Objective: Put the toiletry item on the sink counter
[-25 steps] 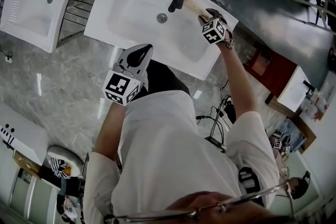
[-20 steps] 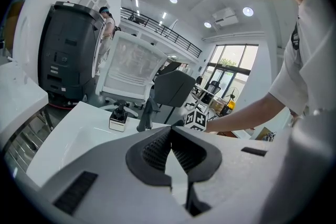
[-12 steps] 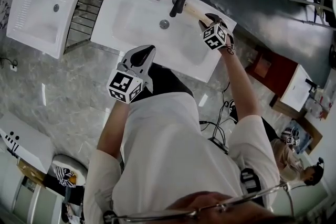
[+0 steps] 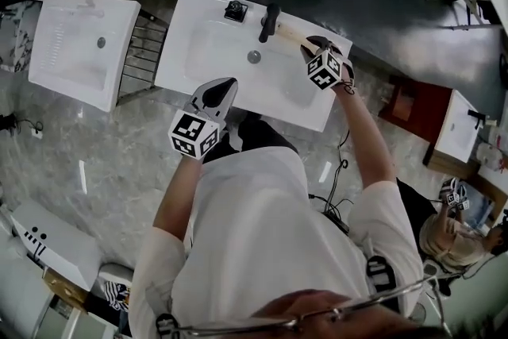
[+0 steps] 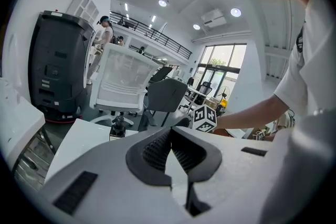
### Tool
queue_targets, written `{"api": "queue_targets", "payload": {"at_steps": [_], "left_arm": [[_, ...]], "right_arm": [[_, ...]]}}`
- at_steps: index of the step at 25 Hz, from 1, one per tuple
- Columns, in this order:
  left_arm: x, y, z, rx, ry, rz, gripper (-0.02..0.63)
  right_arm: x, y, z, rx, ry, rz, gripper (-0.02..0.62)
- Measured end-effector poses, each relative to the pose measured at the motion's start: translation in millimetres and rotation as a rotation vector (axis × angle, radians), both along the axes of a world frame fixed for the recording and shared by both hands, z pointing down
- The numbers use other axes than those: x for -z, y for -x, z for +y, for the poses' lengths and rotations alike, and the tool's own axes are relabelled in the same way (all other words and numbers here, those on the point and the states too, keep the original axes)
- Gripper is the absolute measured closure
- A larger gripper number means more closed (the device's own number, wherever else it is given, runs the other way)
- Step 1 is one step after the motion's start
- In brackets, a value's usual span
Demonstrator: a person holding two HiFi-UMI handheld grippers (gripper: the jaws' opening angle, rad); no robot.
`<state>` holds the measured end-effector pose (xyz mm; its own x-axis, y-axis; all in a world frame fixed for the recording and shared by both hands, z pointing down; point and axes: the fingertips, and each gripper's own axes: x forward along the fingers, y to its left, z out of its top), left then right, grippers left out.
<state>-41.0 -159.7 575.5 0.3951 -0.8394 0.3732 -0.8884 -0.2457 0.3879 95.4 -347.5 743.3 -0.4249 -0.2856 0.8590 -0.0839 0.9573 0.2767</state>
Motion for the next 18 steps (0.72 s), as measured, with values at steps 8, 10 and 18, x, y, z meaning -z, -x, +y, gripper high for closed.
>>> {"api": "queue_targets", "payload": {"at_steps": [8,10,18], "left_arm": [[15,4,8,-0.051,-0.026,-0.007,0.603],[19,4,9,-0.063,-0.033,-0.007,0.603],[30,8,19,-0.115,-0.055,0.003,0.603]], "right_arm": [[38,-6,20,-0.037,-0.027,-0.02,0.528],[49,-6,28,-0.062,-0.013,-0.046,0.531],[94,2,58,-0.159,0.002,-0.143,0.551]]}}
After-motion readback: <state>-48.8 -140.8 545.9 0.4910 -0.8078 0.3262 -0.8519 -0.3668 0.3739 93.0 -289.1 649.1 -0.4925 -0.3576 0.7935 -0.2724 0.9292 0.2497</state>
